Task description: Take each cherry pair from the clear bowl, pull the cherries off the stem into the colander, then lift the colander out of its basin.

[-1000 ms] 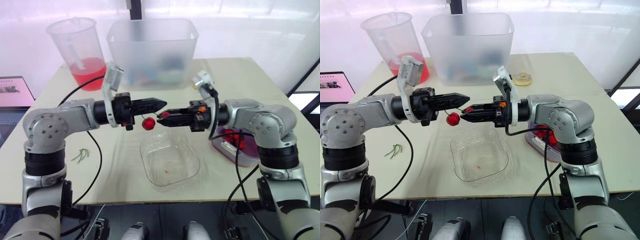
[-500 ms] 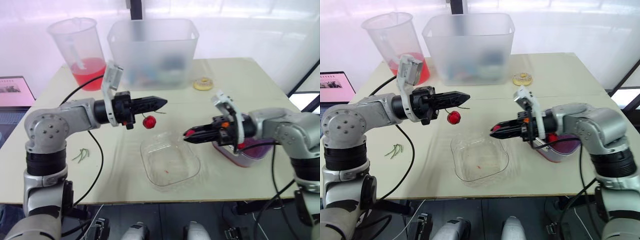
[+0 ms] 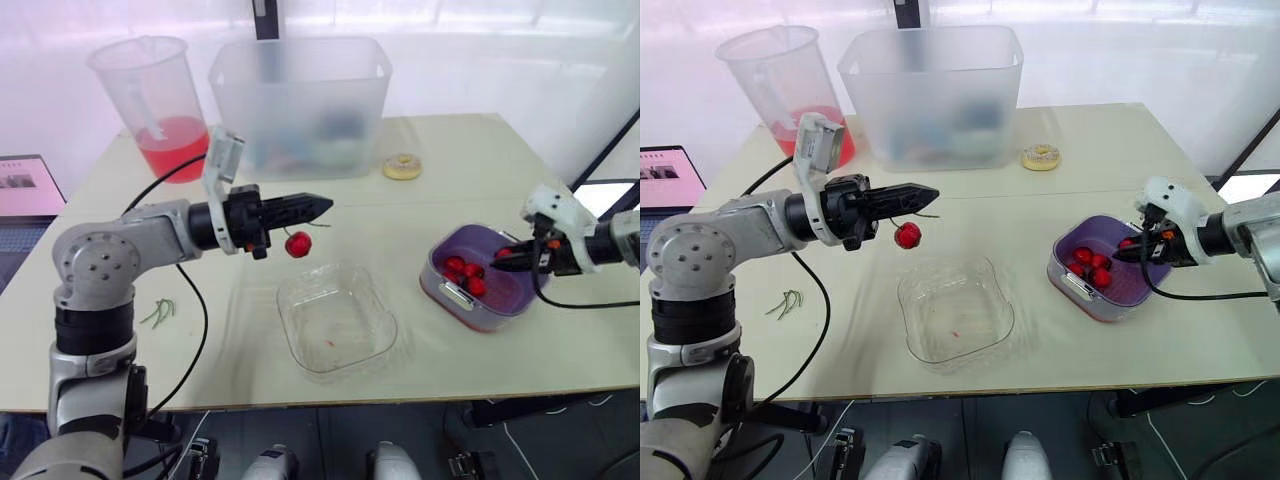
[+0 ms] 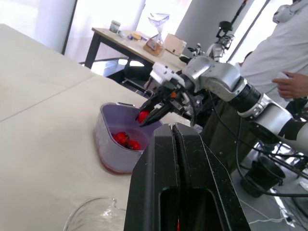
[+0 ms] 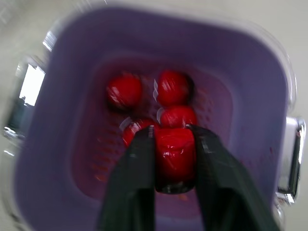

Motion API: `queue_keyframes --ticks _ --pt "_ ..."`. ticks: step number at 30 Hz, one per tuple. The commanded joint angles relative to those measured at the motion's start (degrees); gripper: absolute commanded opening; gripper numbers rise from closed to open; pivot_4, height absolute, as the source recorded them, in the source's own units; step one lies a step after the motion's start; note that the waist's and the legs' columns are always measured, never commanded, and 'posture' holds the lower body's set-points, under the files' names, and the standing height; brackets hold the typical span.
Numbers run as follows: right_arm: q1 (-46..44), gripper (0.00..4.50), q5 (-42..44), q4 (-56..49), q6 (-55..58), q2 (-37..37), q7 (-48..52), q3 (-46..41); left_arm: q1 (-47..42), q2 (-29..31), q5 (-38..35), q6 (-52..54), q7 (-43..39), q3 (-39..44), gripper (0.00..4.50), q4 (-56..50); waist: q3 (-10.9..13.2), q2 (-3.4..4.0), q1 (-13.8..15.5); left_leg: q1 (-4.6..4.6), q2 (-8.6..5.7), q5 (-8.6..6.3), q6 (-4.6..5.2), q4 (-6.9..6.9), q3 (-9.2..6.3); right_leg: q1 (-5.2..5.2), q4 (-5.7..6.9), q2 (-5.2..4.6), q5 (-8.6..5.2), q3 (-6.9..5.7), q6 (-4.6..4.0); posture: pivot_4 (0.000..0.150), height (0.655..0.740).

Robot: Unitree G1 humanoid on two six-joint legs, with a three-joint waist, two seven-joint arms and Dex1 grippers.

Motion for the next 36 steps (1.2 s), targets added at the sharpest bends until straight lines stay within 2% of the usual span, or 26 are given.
queue_keyframes --ticks 1,4,5,11,15,23,29,36 --pt "-1.3 2.78 -1.6 0.3 -0.8 -0.5 1.5 -1.8 -0.3 0.0 0.1 -1.5 0.2 0.9 0.00 -1.0 0.0 0.00 0.1 0.00 -0.01 0.00 0.00 0.01 0.00 0.01 0.00 0.00 0.00 0.00 0.00 0.150 0.7400" --pt "-2.9 4.21 -1.0 -0.9 1.0 -0.4 2.7 -3.2 -0.3 0.0 -0.2 -1.6 0.4 1.0 0.00 -1.1 0.0 0.00 0.2 0.00 -0.02 0.00 0.00 0.03 -0.02 0.02 -0.05 -0.01 0.00 0.00 0.00 0.150 0.7400" --pt "-3.4 4.46 -1.0 -1.1 1.4 -0.2 2.8 -3.4 -0.3 0.1 -0.3 -1.6 0.4 1.0 0.00 -1.1 0.0 0.00 0.2 0.00 -0.02 0.00 0.00 0.03 -0.02 0.03 -0.05 -0.02 0.00 0.00 0.00 0.150 0.7400" --pt "-7.1 4.46 9.5 -10.3 14.5 7.0 2.9 -8.7 -0.3 -0.6 -0.7 -2.4 -0.1 1.4 0.00 -1.1 0.0 0.00 0.0 0.00 0.05 0.00 0.00 0.02 -0.02 0.03 -0.08 0.05 0.00 0.00 0.00 0.150 0.7400" --pt "-10.5 4.46 21.5 -18.5 27.3 18.5 -1.6 -12.6 -0.6 -0.9 -2.6 -1.7 -0.2 1.6 0.00 -1.4 0.0 0.00 0.1 0.00 0.05 0.00 0.00 0.02 -0.03 0.04 -0.05 0.03 0.00 0.00 0.00 0.150 0.7400" --pt "-13.4 4.46 34.2 -23.7 36.4 38.9 -12.8 -15.6 -1.2 -0.7 -3.9 -1.2 -0.8 0.6 0.00 -2.1 0.0 -0.01 0.6 -0.01 -0.07 0.00 0.00 0.08 -0.23 0.14 0.03 -0.02 0.01 -0.02 -0.02 0.150 0.7400" --pt "-12.4 4.46 36.7 -25.6 36.9 44.3 -17.1 -14.2 -0.5 -0.4 -4.5 -1.1 -0.3 0.9 0.00 -2.2 0.0 0.00 0.1 0.00 -0.06 0.00 0.00 0.08 -0.25 0.13 0.06 -0.01 0.01 -0.02 -0.02 0.150 0.7400" --pt "-12.1 4.46 38.6 -26.0 37.3 46.5 -20.3 -13.3 -0.4 -0.4 -4.8 -1.2 0.3 1.0 0.00 -2.5 0.0 0.00 0.0 0.00 -0.04 0.00 0.00 0.07 -0.25 0.12 0.08 0.00 0.01 -0.01 -0.02 0.150 0.7400"
